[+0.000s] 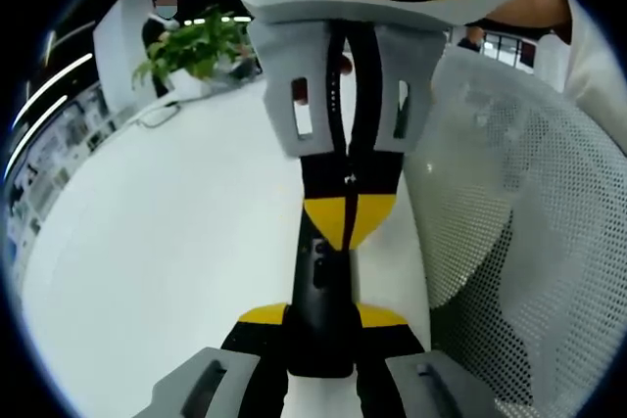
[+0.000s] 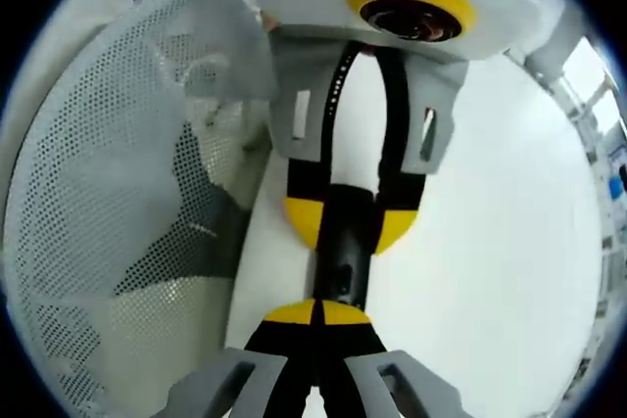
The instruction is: Press the specified remote control buttons in sequence, fully releasing each button before pressing the next.
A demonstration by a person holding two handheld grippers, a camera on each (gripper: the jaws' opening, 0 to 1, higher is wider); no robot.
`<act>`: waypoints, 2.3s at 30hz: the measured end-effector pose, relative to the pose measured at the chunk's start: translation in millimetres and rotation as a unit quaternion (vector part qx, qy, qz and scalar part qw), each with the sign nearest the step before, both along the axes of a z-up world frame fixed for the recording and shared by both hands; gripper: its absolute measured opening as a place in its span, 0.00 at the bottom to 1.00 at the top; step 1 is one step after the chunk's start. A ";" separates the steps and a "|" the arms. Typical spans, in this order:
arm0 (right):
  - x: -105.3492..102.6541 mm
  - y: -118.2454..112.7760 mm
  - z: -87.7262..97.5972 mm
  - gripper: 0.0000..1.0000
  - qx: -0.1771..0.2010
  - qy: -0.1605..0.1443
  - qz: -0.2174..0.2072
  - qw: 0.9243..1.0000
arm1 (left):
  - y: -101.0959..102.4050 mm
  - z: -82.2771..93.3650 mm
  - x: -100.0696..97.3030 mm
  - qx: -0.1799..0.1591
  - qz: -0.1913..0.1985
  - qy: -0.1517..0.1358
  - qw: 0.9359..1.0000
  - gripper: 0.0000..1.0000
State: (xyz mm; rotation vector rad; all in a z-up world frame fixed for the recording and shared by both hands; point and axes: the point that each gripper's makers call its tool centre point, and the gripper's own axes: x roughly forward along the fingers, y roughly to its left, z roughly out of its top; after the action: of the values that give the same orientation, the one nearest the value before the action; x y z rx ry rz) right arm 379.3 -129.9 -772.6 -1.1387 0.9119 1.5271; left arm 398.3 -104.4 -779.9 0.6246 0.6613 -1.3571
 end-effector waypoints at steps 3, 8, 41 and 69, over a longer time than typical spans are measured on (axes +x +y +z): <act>-0.2 0.1 -0.8 0.00 -0.004 -0.002 0.004 1.000 | -0.1 0.1 -0.3 0.001 -0.001 0.000 1.000 0.24; -0.9 0.2 -1.1 0.00 -0.005 -0.001 0.005 1.000 | -0.3 0.5 -1.1 -0.001 -0.002 0.000 1.000 0.24; -1.4 -1.0 -2.7 0.00 -0.009 -0.009 0.008 1.000 | -0.9 0.3 -2.8 0.000 -0.003 -0.001 1.000 0.23; 17.6 4.8 12.2 0.00 0.020 -0.013 -0.012 1.000 | 0.7 -0.5 -0.7 -0.004 -0.005 0.001 1.000 0.24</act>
State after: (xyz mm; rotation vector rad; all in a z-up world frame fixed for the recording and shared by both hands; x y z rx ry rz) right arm 396.9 -125.1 -760.5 -1.1134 0.8708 1.5013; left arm 397.7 -103.7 -780.4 0.6210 0.6557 -1.3700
